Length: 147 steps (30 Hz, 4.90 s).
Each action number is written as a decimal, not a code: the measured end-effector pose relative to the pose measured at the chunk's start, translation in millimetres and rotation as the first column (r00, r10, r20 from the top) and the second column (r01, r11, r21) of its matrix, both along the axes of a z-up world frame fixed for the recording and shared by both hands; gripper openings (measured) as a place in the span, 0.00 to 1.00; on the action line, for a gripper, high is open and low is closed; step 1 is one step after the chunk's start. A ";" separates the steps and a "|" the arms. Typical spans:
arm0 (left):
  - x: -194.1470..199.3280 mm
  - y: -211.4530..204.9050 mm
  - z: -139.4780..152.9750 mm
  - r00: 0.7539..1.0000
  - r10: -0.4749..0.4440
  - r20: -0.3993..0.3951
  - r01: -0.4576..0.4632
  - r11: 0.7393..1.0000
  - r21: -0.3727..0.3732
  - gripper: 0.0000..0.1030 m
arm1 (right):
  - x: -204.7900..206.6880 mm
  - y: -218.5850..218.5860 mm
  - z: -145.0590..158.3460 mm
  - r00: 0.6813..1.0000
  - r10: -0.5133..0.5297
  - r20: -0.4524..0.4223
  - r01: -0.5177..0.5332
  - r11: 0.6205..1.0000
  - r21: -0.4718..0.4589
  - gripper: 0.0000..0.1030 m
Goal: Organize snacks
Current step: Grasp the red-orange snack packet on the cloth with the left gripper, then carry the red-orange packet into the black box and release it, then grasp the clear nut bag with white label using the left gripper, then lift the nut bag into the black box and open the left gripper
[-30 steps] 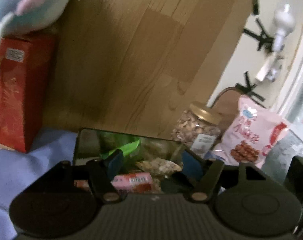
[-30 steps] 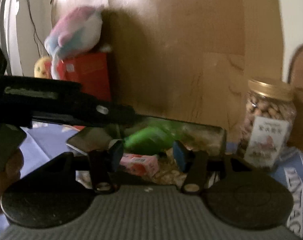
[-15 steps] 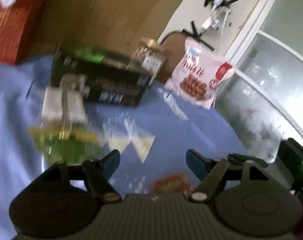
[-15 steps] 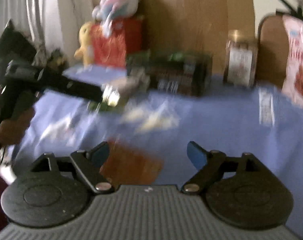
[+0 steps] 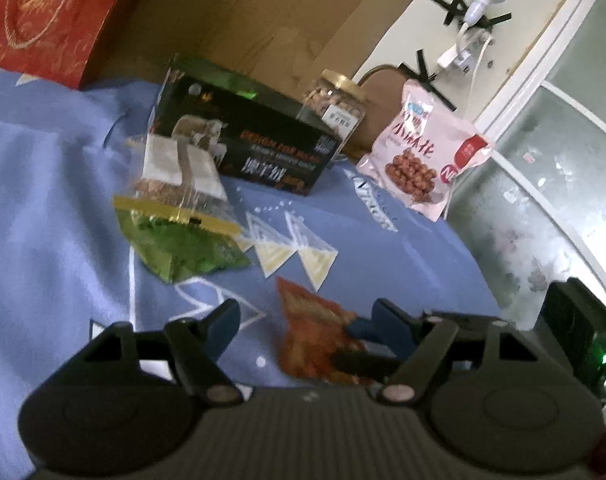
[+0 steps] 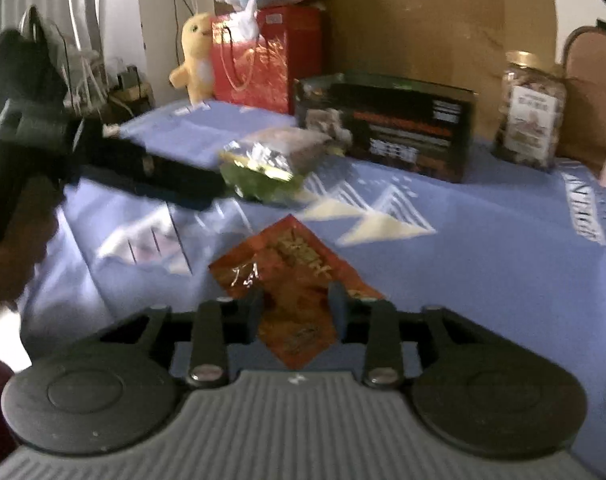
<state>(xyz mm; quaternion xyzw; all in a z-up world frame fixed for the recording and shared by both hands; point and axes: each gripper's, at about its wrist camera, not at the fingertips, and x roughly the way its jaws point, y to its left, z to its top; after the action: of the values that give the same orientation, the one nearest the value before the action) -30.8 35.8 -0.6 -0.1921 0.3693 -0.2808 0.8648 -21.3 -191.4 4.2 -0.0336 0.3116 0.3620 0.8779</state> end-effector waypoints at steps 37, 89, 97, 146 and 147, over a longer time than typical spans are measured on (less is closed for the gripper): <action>34.9 -29.5 11.8 0.987 -0.149 -0.051 0.134 0.963 -0.233 0.16 | 5.6 -34.5 1.4 0.997 -0.018 -0.080 0.032 0.984 0.176 0.32; 93.8 71.4 -3.1 0.958 0.270 -0.092 -0.277 0.958 -0.078 0.45 | 92.5 98.7 -1.2 1.000 0.023 -0.005 -0.022 0.995 0.094 0.77; 83.8 53.4 3.3 0.975 0.215 -0.052 -0.219 0.973 -0.075 0.40 | 81.7 85.2 9.4 0.998 -0.061 0.021 0.060 0.995 0.079 0.36; 72.1 -26.5 86.8 0.974 0.071 0.214 -0.090 0.992 0.084 0.52 | 45.7 24.0 47.1 0.932 -0.099 0.348 0.069 0.993 0.098 0.48; 78.0 -26.9 87.8 0.973 0.074 0.219 -0.095 0.992 0.088 0.52 | 51.8 24.8 47.6 0.931 -0.101 0.350 0.070 0.992 0.100 0.48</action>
<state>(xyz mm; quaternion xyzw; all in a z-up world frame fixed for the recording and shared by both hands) 47.2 9.0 87.2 -0.1335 0.2783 -0.2444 0.9192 30.4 -166.6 51.7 -0.0469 0.1336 0.3245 0.9352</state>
